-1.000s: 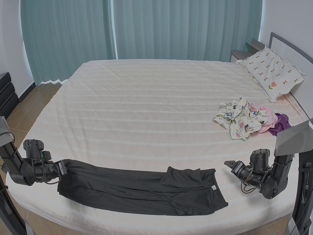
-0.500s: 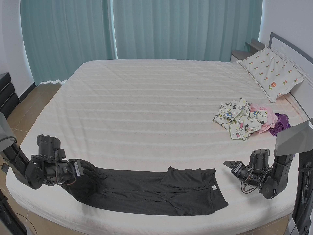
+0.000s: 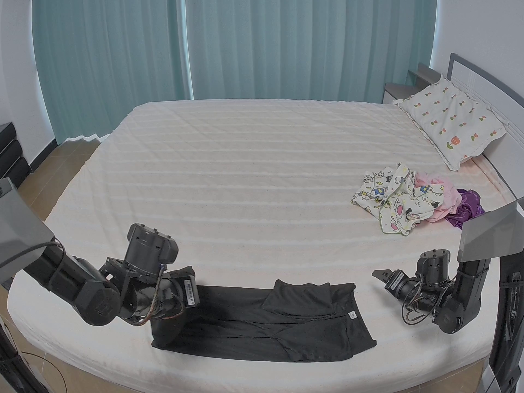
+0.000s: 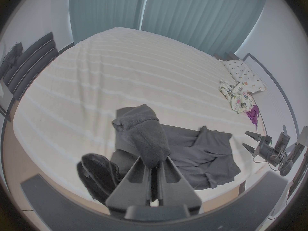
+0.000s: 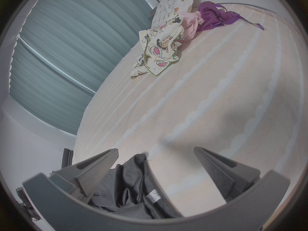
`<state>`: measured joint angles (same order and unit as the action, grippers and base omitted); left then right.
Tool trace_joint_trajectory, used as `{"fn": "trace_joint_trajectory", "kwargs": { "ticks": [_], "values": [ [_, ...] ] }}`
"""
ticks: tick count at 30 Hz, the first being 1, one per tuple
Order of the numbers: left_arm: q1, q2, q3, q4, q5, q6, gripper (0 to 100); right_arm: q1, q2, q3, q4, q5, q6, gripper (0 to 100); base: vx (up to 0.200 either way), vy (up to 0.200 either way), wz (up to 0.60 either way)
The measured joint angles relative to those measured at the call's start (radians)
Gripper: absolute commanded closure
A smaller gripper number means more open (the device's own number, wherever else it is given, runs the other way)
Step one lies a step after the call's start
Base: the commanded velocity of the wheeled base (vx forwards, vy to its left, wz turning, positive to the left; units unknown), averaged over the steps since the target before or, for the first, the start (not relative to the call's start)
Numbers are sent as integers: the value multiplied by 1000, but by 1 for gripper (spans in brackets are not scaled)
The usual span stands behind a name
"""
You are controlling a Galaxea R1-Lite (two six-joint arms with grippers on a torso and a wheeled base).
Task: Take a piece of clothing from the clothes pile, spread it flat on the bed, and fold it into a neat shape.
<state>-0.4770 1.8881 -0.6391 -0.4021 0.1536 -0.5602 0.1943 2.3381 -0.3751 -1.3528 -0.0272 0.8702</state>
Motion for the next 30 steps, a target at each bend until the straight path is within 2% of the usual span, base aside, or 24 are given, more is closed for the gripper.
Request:
{"fn": "trace_joint_trajectory", "kwargs": {
  "ticks": [6, 26, 30],
  "values": [
    [-66, 22, -52, 18, 30, -12, 100, 0, 0, -1, 0, 0, 0, 0, 0, -200, 0],
    [-168, 166, -181, 21, 56, -33, 100, 2, 5, -3, 0, 0, 0, 0, 0, -200, 0],
    [-175, 199, -204, 20, 62, -33, 100, 6, 7, -4, 0, 0, 0, 0, 0, 0, 0]
  ]
}}
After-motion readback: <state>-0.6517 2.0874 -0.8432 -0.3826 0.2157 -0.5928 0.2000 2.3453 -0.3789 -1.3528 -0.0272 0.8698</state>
